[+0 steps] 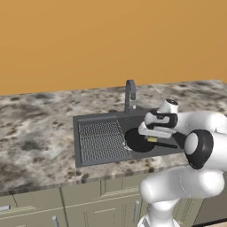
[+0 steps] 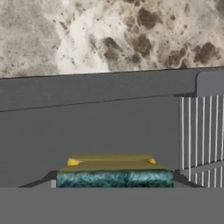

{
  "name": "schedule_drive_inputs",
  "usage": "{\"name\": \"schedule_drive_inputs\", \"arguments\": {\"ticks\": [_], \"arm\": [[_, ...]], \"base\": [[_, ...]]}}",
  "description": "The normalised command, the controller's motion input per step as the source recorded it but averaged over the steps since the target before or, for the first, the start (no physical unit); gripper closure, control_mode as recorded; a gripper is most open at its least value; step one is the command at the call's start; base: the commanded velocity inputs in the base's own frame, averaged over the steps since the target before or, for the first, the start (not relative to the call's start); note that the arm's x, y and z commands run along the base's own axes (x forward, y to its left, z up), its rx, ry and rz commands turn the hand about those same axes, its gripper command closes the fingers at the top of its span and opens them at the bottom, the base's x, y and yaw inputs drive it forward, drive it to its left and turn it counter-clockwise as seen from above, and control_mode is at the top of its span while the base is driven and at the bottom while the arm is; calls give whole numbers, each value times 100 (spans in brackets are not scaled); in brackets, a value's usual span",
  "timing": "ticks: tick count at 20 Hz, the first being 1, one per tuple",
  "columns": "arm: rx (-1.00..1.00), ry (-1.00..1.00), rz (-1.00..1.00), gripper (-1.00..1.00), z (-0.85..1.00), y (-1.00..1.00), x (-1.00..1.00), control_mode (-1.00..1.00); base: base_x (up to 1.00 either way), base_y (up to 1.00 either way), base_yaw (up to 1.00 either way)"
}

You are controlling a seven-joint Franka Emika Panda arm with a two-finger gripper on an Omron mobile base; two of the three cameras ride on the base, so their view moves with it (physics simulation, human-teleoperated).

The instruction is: Pick the pan and sponge and place them into the sink. Then turn on the water.

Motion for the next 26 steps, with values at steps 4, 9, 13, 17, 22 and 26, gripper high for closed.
{"name": "schedule_drive_inputs", "arguments": {"ticks": [4,9,13,17,22,26], "arm": [[0,0,3,100,-17,-17,31,-100],[0,0,5,100,-25,-8,30,-100],[0,0,7,100,-37,0,33,-100],[0,0,7,100,-27,-6,29,-100],[0,-2,7,100,-8,-11,15,-100],[0,-3,5,100,-36,-2,21,-100]], "base": [[0,0,0],[0,0,0],[0,0,0],[0,0,0],[0,0,0],[0,0,0]]}}
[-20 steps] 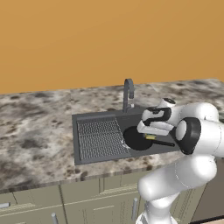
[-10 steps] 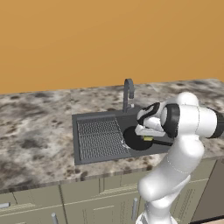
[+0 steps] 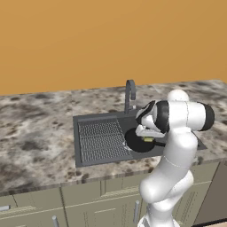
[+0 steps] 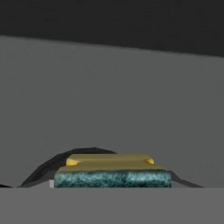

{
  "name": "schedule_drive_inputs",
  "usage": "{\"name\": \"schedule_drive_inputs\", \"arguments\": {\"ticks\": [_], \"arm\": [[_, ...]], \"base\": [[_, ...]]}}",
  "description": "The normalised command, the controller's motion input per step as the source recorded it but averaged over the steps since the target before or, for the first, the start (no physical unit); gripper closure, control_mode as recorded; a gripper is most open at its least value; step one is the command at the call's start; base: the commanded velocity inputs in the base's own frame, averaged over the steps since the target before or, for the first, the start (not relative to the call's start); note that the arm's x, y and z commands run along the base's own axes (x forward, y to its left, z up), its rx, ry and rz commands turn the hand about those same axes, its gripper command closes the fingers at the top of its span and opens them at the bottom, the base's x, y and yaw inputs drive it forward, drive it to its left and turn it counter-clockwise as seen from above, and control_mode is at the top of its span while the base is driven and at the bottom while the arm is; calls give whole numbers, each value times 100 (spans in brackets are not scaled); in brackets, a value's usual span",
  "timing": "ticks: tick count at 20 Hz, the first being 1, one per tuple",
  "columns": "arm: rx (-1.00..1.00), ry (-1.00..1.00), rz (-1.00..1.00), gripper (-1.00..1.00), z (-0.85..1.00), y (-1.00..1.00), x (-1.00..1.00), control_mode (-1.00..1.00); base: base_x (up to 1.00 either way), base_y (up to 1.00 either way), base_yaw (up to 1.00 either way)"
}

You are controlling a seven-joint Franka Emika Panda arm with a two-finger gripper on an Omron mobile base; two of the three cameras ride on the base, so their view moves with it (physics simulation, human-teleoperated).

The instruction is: Pick the pan and sponge and place them into the sink. Then turn on the water.

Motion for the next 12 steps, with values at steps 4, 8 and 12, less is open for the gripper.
{"name": "schedule_drive_inputs", "arguments": {"ticks": [4,8,12], "arm": [[0,-3,4,100,-42,0,29,-100],[0,-2,4,100,-30,-8,18,-100],[0,-6,3,100,-23,-19,14,-100]], "base": [[0,0,0],[0,0,0],[0,0,0]]}}
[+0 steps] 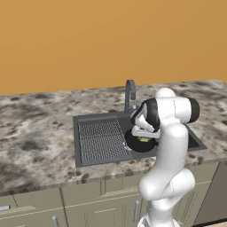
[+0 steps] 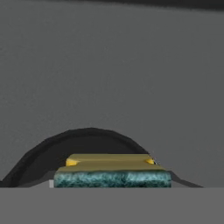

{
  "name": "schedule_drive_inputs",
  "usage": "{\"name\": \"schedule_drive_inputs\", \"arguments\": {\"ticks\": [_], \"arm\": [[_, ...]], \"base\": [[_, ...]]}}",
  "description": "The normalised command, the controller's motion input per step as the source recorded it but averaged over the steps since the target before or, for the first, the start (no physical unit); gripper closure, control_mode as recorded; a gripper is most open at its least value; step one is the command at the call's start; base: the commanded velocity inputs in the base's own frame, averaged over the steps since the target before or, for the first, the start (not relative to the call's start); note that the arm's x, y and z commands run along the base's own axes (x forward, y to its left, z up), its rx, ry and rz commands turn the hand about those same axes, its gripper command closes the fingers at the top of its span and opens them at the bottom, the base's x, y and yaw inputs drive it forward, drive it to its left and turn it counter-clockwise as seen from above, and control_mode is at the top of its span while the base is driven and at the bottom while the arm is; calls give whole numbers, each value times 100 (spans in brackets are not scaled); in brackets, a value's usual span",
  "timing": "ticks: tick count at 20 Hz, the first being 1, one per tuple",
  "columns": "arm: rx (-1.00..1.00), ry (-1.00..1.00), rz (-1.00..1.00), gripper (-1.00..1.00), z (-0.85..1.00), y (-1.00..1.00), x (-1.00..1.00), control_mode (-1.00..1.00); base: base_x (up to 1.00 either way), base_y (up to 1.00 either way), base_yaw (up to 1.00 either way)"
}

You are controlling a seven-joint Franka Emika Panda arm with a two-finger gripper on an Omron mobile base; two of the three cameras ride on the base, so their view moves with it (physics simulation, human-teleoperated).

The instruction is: Pick the pan and sponge and place them into the sink. Then turn on the water.

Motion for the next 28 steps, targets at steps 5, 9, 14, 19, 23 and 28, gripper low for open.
{"name": "schedule_drive_inputs", "arguments": {"ticks": [5,9,14,19,23,28], "arm": [[0,-3,4,100,-31,-21,9,-100],[0,-2,5,100,-41,-17,12,-100],[0,-3,6,-100,-25,-21,3,-100],[1,0,7,-100,-13,-17,1,-100],[2,0,2,-100,-1,-13,2,-100],[0,0,0,-100,0,-6,0,-100]], "base": [[0,0,0],[0,0,0],[0,0,0],[0,0,0],[0,0,0],[0,0,0]]}}
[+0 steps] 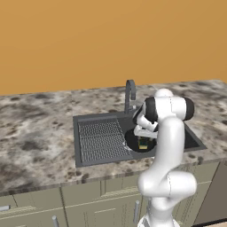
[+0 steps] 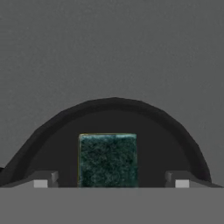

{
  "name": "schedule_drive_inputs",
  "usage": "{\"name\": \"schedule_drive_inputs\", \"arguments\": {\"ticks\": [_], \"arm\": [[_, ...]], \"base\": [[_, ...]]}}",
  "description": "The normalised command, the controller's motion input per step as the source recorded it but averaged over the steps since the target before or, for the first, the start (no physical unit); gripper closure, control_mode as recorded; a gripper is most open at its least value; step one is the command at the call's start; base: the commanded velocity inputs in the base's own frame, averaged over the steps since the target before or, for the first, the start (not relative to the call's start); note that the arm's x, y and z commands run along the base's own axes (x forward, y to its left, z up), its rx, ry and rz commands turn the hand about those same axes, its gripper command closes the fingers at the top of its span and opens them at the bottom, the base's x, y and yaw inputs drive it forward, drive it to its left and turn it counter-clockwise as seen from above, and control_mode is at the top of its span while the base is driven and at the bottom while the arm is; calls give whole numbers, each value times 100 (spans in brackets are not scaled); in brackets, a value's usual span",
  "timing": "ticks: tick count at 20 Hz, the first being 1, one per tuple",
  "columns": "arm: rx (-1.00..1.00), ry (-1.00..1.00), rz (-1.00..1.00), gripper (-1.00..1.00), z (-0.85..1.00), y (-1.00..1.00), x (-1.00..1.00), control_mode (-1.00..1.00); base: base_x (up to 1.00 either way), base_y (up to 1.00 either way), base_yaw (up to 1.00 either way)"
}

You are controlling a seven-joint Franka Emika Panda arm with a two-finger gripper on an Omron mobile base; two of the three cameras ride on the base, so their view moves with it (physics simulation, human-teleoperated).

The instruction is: Pick the pan and sponge and place them into the sink. Then turn on the water.

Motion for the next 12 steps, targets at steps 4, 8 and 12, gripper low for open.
{"name": "schedule_drive_inputs", "arguments": {"ticks": [4,8,12], "arm": [[0,-6,0,-100,19,-3,-19,-100],[1,-4,0,-100,18,1,-38,-100],[23,-9,-6,-100,74,-11,-37,-100]], "base": [[0,0,0],[0,0,0],[0,0,0]]}}
